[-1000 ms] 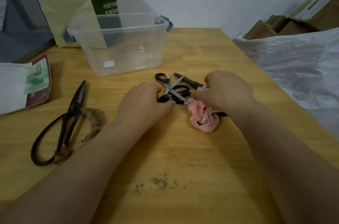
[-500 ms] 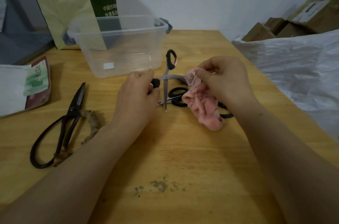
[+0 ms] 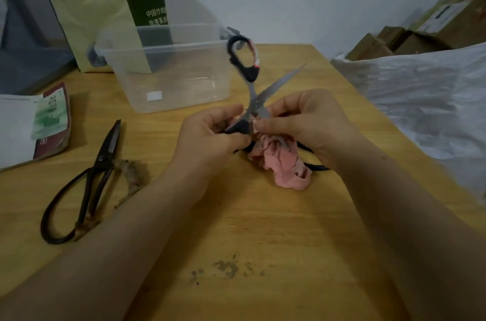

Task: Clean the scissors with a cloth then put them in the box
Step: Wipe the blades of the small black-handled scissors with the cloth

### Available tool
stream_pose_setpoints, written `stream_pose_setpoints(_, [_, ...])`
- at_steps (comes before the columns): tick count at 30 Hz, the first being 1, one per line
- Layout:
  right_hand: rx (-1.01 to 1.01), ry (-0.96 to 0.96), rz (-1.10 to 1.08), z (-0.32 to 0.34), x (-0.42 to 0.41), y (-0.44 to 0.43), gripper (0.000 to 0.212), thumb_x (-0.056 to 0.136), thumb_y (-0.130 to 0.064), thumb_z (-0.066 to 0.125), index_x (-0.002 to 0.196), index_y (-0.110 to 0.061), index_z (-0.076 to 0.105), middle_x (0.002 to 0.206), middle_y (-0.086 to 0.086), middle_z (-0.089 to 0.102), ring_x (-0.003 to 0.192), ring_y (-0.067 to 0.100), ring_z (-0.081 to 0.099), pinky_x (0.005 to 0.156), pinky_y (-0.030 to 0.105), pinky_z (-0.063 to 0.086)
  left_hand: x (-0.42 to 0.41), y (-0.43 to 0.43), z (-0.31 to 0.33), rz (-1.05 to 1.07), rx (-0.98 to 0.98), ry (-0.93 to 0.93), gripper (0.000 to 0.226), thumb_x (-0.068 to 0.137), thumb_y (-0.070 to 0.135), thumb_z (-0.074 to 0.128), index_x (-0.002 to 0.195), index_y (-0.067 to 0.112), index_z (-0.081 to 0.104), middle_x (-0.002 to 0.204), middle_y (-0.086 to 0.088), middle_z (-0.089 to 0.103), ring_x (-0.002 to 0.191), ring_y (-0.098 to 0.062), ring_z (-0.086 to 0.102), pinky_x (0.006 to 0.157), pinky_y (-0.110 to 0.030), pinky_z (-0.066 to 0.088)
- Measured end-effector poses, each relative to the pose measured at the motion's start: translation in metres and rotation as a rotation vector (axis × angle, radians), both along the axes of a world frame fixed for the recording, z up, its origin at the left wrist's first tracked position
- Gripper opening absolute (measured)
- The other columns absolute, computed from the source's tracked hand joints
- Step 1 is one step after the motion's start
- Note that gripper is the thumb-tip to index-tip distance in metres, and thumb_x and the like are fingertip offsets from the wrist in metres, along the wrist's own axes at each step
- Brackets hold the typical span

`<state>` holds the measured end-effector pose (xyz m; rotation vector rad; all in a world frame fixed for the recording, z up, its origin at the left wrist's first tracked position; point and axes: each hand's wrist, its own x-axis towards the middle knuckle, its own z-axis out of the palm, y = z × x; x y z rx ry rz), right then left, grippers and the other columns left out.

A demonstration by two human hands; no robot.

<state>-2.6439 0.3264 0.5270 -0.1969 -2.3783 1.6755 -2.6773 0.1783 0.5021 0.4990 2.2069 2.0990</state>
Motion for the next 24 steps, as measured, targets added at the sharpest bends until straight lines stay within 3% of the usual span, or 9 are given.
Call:
stream_pose_setpoints(2, [0.048, -0.027, 0.045, 0.002, 0.001, -0.001, 0.010, 0.069, -0.004, 0.081, 0.074, -0.009, 0.073, 0.064, 0.003, 0.071, 0.058, 0.009, 0.066, 0.053, 0.018, 0.053, 0.001, -0.003, 0.003, -0.055, -0.058, -0.027, 0.044, 0.074, -0.016, 0.063, 0.103, 0.016, 0.069, 0.076, 0.010, 0.072, 0.068, 0.002, 0.065, 0.062, -0.011, 0.052])
stream_pose_setpoints(4, [0.085, -0.053, 0.069, 0.003, 0.002, 0.001, 0.012, 0.068, -0.006, 0.082, 0.076, -0.010, 0.075, 0.068, 0.003, 0.073, 0.061, 0.010, 0.068, 0.057, 0.018, 0.054, 0.002, -0.006, 0.006, -0.108, -0.062, -0.050, 0.036, 0.077, -0.012, 0.060, 0.099, 0.014, 0.071, 0.070, 0.009, 0.071, 0.063, 0.001, 0.063, 0.057, -0.011, 0.049])
stream_pose_setpoints(6, [0.101, -0.062, 0.072, 0.005, 0.003, 0.003, 0.014, 0.066, -0.008, 0.082, 0.077, -0.010, 0.075, 0.071, 0.005, 0.073, 0.065, 0.012, 0.069, 0.060, 0.019, 0.056, 0.002, -0.007, 0.007, -0.138, -0.009, -0.077, 0.025, 0.082, -0.004, 0.061, 0.096, 0.014, 0.072, 0.075, 0.004, 0.073, 0.068, -0.004, 0.066, 0.060, -0.013, 0.051])
stream_pose_setpoints(10, [0.103, -0.085, 0.107, 0.005, 0.005, -0.001, 0.013, 0.066, -0.005, 0.082, 0.075, -0.011, 0.074, 0.061, -0.001, 0.070, 0.054, 0.005, 0.064, 0.050, 0.014, 0.048, 0.004, -0.004, 0.007, -0.121, 0.046, -0.069, 0.015, 0.084, 0.001, 0.063, 0.096, 0.008, 0.070, 0.074, 0.000, 0.073, 0.064, -0.006, 0.067, 0.057, -0.013, 0.051])
stream_pose_setpoints(13, [0.056, -0.105, 0.098, 0.007, 0.006, 0.006, 0.011, 0.068, -0.011, 0.080, 0.078, -0.008, 0.074, 0.071, 0.005, 0.073, 0.065, 0.013, 0.067, 0.062, 0.023, 0.055, 0.003, -0.005, 0.005, -0.068, 0.057, -0.071, 0.016, 0.084, 0.001, 0.063, 0.085, 0.015, 0.070, 0.069, 0.004, 0.072, 0.065, -0.008, 0.067, 0.063, -0.018, 0.053])
stream_pose_setpoints(16, [-0.079, -0.076, 0.010, 0.011, 0.007, 0.019, 0.018, 0.072, 0.001, 0.076, 0.088, -0.007, 0.072, 0.084, 0.016, 0.073, 0.077, 0.025, 0.071, 0.074, 0.030, 0.059, -0.001, -0.007, 0.003, 0.017, 0.042, -0.075, 0.023, 0.085, 0.003, 0.064, 0.075, 0.023, 0.070, 0.066, 0.000, 0.070, 0.072, -0.021, 0.063, 0.080, -0.040, 0.054])
stream_pose_setpoints(18, [-0.060, -0.014, -0.083, 0.013, 0.008, 0.023, 0.022, 0.074, 0.007, 0.072, 0.088, -0.009, 0.072, 0.082, 0.017, 0.072, 0.076, 0.025, 0.071, 0.071, 0.028, 0.060, -0.002, -0.008, 0.002, 0.040, 0.055, -0.104, 0.021, 0.084, 0.002, 0.064, 0.076, 0.020, 0.069, 0.064, 0.000, 0.069, 0.071, -0.019, 0.063, 0.077, -0.036, 0.056])
stream_pose_setpoints(20, [0.073, 0.066, -0.132, 0.012, 0.009, 0.023, 0.021, 0.079, 0.004, 0.069, 0.083, -0.017, 0.072, 0.079, 0.006, 0.071, 0.073, 0.016, 0.069, 0.069, 0.021, 0.058, -0.002, -0.008, 0.001, 0.028, 0.061, -0.117, 0.017, 0.084, -0.001, 0.063, 0.079, 0.015, 0.069, 0.062, -0.001, 0.068, 0.064, -0.015, 0.063, 0.065, -0.024, 0.058])
stream_pose_setpoints(24, [0.303, 0.170, -0.098, 0.017, 0.013, 0.017, 0.028, 0.083, -0.002, 0.068, 0.078, -0.030, 0.070, 0.076, -0.017, 0.065, 0.074, -0.004, 0.062, 0.068, 0.007, 0.049, 0.000, -0.003, -0.004, 0.025, 0.041, -0.101, 0.012, 0.084, -0.003, 0.063, 0.084, 0.006, 0.070, 0.061, -0.004, 0.065, 0.056, -0.011, 0.060, 0.058, -0.021, 0.055])
